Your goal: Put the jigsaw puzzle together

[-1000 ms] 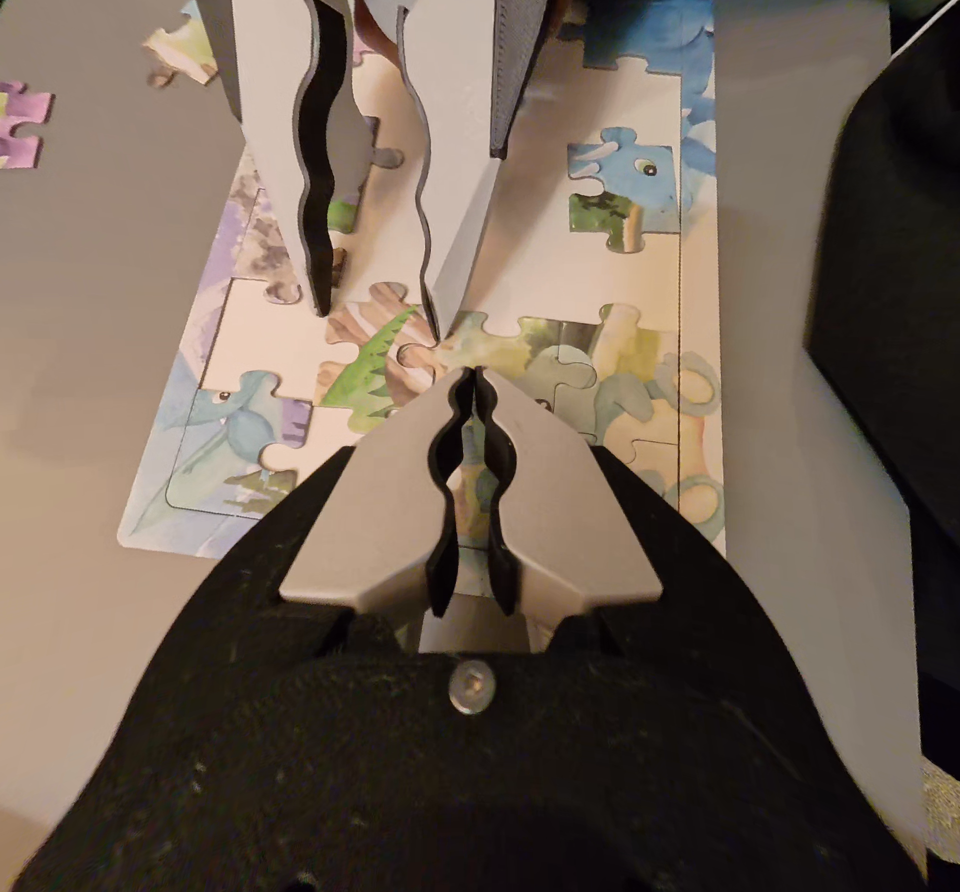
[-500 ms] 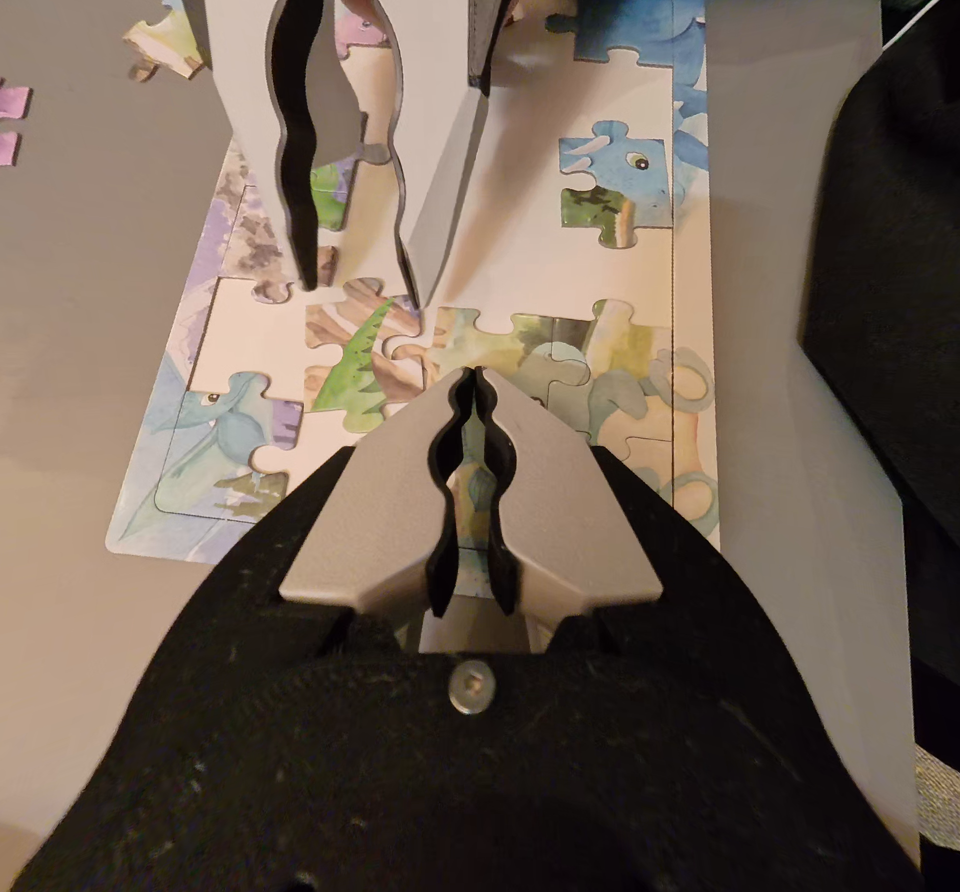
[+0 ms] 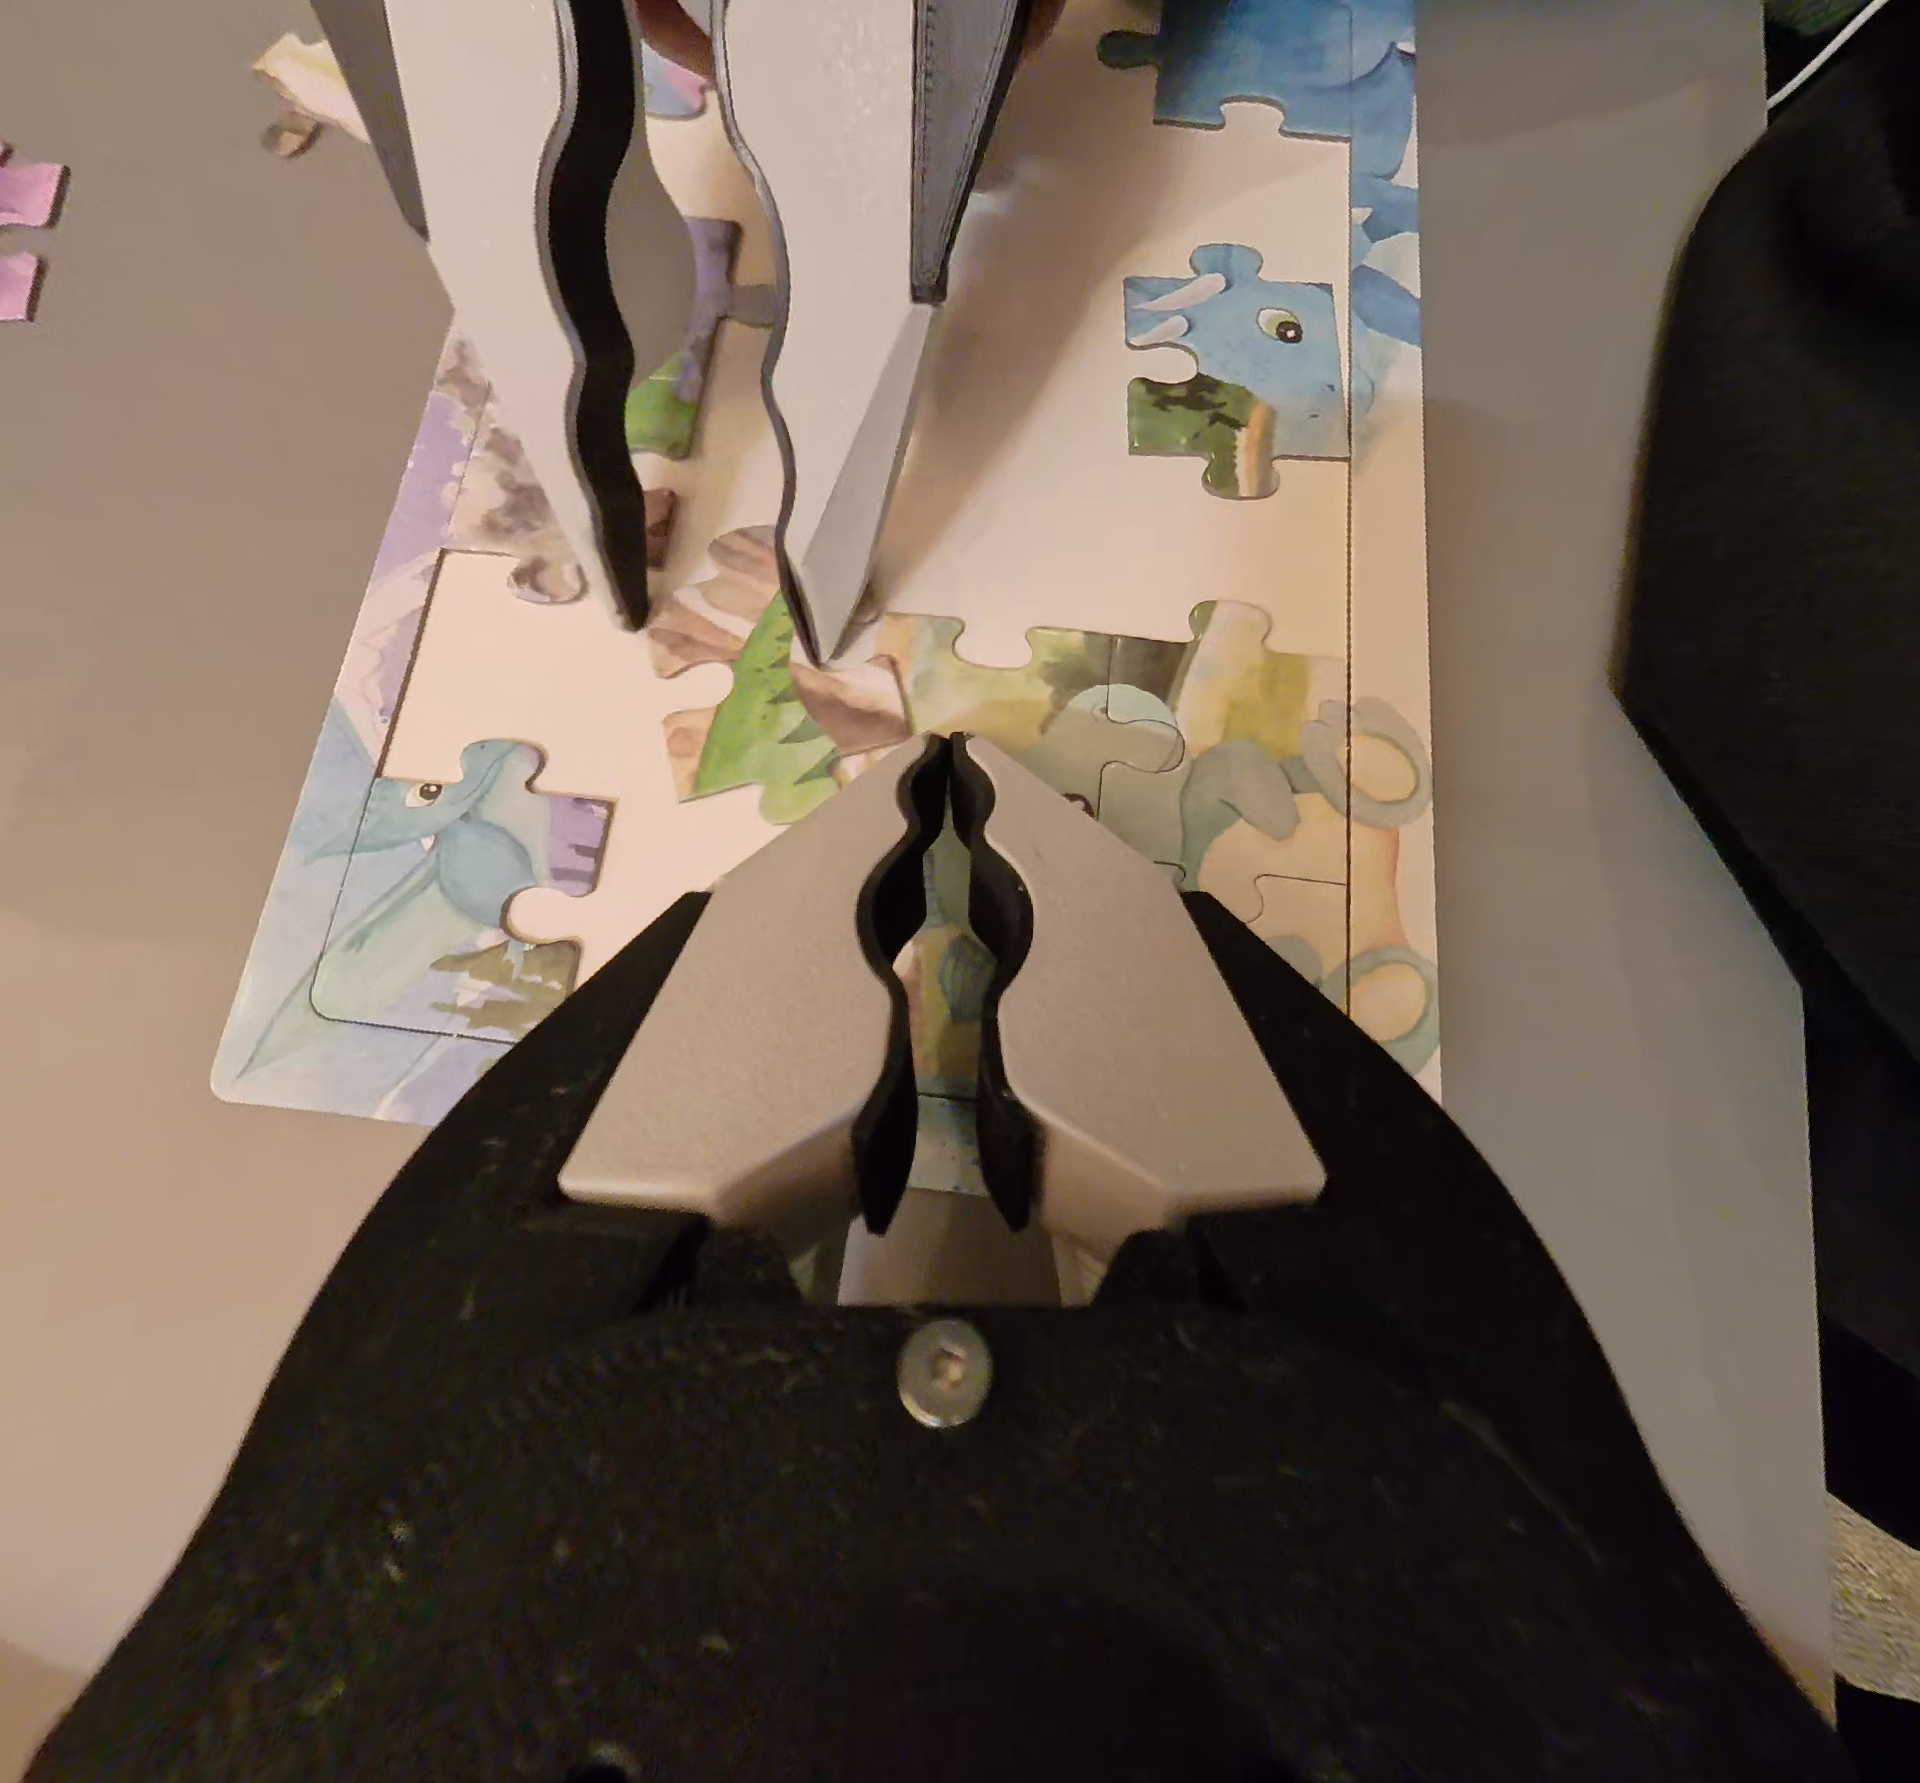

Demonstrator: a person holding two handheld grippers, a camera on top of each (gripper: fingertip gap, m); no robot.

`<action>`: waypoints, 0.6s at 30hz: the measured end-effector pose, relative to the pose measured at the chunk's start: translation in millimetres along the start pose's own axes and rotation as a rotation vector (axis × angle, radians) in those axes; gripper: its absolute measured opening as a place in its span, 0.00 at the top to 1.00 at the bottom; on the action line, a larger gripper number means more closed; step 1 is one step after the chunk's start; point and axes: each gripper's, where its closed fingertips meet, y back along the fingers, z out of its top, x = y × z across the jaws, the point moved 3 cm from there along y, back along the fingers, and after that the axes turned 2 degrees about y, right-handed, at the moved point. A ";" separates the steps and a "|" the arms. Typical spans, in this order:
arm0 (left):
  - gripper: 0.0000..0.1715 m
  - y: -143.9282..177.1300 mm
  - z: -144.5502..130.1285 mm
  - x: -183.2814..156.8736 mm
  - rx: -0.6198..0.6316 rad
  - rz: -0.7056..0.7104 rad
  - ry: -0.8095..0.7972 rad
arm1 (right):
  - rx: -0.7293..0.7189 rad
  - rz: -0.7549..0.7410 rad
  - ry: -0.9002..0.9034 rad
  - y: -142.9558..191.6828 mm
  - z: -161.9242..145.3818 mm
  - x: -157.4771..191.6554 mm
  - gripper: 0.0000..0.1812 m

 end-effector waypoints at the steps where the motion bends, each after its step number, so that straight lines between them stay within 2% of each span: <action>1: 1.00 0.1 -0.1 0.1 0.000 0.001 0.000 | 0.002 0.005 -0.005 1.3 -0.8 1.1 0.82; 3: 1.00 0.6 -0.4 0.5 -0.001 0.003 0.002 | 0.011 0.009 -0.011 5.1 -2.9 4.0 0.83; 5: 1.00 0.8 -0.5 0.7 -0.001 0.003 0.003 | 0.008 0.015 -0.015 11.2 -4.4 9.7 0.89; 8: 1.00 0.7 -0.6 0.8 0.000 0.004 0.004 | 0.042 -0.005 -0.032 18.8 -14.0 17.0 0.88; 11: 1.00 0.5 -0.8 0.8 0.002 0.011 -0.001 | 0.026 -0.058 -0.018 22.2 -14.5 17.4 0.84; 14: 1.00 0.2 -1.1 0.9 0.005 0.012 -0.002 | -0.031 -0.066 0.015 18.1 2.2 15.1 0.74; 18: 1.00 0.0 -1.2 1.7 0.006 0.016 0.002 | 0.007 -0.002 0.029 5.3 8.1 12.6 0.67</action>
